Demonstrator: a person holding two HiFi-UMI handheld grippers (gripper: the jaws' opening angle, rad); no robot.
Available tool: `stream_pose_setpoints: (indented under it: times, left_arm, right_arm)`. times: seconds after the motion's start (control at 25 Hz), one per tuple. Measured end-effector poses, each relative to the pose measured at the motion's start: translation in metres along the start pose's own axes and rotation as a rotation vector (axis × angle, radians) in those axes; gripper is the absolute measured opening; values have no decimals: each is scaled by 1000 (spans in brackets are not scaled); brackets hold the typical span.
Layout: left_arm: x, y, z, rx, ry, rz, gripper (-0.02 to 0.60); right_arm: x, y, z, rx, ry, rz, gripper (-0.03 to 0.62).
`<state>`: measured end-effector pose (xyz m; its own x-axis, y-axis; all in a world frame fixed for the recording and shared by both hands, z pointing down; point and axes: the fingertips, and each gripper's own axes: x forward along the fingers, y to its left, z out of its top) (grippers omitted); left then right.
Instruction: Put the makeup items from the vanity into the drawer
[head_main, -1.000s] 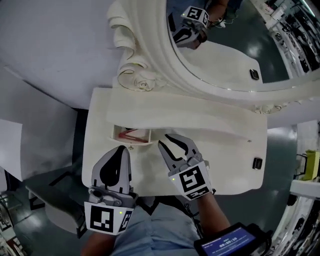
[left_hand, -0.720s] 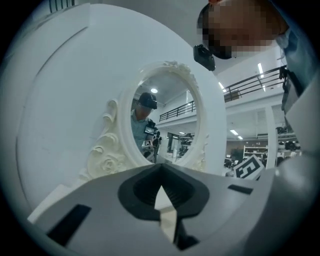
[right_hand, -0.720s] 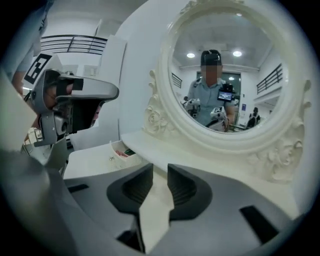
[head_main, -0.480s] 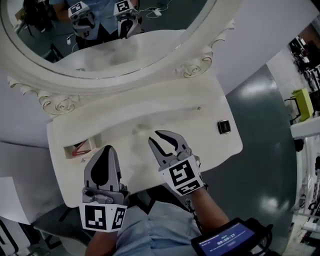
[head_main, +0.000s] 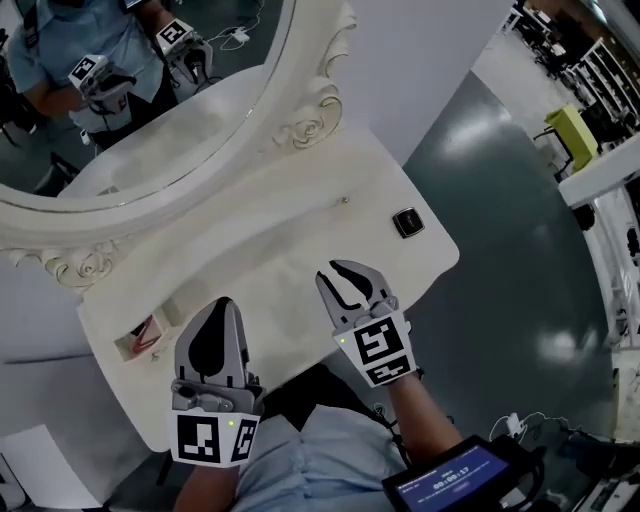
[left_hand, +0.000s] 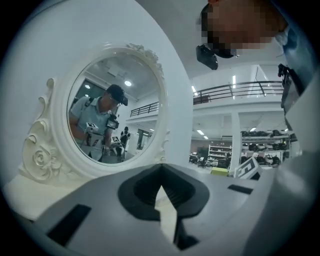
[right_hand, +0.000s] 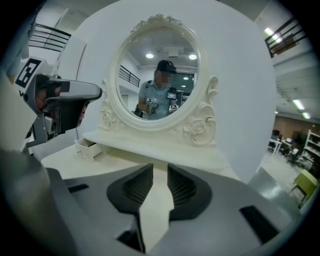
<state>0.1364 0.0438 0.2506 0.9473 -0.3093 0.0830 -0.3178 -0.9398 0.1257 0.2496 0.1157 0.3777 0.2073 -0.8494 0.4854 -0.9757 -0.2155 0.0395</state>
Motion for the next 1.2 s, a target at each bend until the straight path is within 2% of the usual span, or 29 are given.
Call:
stream_pose_setpoints:
  times: [0.32,0.56,0.68,0.84,0.96,1.2]
  left_arm:
    - [36,-39,-8,-1,12,-119,0]
    - [87,-66,-18,12,30,-135,0]
    - [119,-85,-27,7,56,-139,0]
    - [157,-107,-48,-19,111,-131,0]
    - [176,-111,-65,-27,152,-100,0]
    - [196,-112,-85,-32,207,-49,0]
  right_arm:
    - [-26,-60,-29,55,31,-155,89]
    - [-17,-128,-57,92,59,-208,96]
    - [-9,-162,-70,118,75,-204,128]
    - [1,-204,-94,145,124,-200,235]
    - [13,-221,-118,156,174,-178,284]
    - [34,-231,-156,180,260,-132,320]
